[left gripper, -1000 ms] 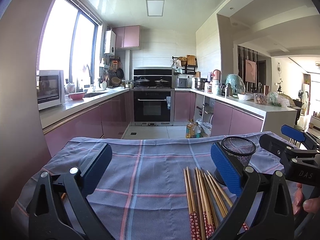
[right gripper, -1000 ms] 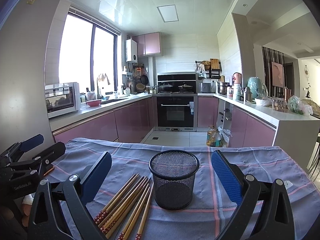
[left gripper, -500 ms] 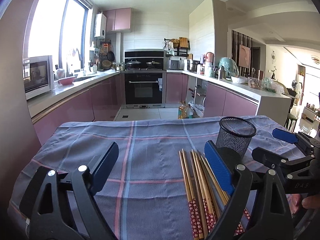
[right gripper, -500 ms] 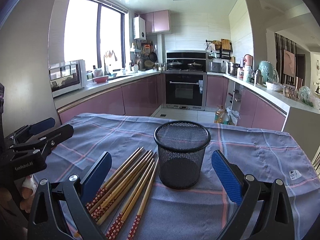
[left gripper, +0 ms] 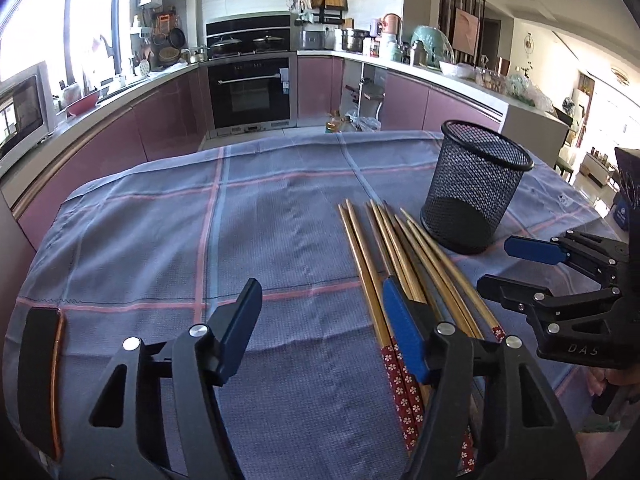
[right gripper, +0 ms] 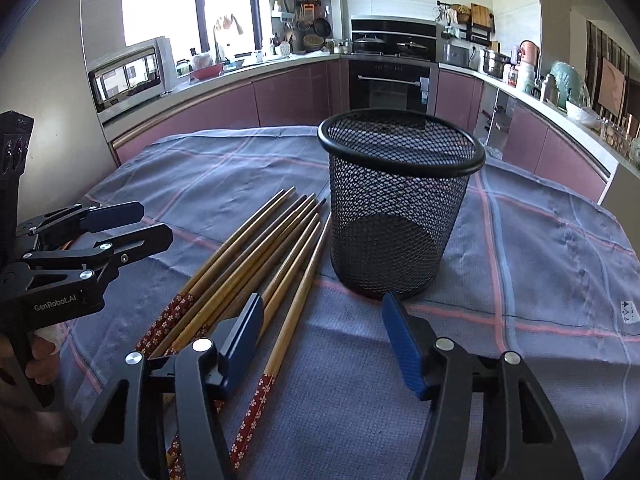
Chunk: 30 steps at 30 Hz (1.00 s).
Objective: Organize utensils
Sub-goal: 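Lower the left gripper onto the wooden chopsticks pile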
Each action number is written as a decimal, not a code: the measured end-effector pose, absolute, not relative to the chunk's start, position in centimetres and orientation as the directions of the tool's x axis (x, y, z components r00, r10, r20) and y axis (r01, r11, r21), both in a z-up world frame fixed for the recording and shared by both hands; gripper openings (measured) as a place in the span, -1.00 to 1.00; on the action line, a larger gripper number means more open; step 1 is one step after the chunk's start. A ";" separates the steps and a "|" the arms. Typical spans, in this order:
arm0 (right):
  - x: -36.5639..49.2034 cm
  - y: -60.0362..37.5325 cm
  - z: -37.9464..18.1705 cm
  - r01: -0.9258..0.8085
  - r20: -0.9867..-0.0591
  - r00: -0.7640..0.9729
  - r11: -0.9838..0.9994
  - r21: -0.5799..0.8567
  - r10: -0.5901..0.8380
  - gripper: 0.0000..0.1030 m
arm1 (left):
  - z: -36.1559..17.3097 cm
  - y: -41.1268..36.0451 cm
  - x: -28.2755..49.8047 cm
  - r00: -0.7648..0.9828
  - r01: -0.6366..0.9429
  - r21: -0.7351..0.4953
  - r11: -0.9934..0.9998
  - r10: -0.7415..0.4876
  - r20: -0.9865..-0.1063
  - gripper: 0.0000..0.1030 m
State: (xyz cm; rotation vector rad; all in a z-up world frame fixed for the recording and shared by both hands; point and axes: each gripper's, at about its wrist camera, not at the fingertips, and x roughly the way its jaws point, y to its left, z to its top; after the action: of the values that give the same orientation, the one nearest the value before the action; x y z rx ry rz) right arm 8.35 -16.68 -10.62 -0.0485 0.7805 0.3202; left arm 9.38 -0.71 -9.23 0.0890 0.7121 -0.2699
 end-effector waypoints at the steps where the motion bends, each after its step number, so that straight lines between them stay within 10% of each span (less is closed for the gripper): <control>1: 8.5 -16.7 -10.8 -0.301 -0.705 0.658 0.951 0.075 0.264 0.01 | -9.6 -0.9 9.6 0.714 0.284 -0.010 0.959 -0.218 -0.665 0.18; 11: 9.5 -16.6 -11.6 -0.310 -0.754 0.598 0.946 0.097 0.273 -0.42 | -11.5 -2.2 11.6 0.633 0.323 0.001 0.946 -0.215 -0.744 -0.07; 30: 10.7 -16.1 -11.6 -0.329 -0.762 0.581 0.939 0.102 0.287 -0.41 | -11.6 -2.3 14.3 0.563 0.368 -0.095 0.925 -0.303 -0.768 -0.21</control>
State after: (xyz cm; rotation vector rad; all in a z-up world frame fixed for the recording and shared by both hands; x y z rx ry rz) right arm 10.68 -16.08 -11.61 -0.0521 0.8804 0.3601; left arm 14.26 -2.32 -11.61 0.0786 0.8886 -0.3953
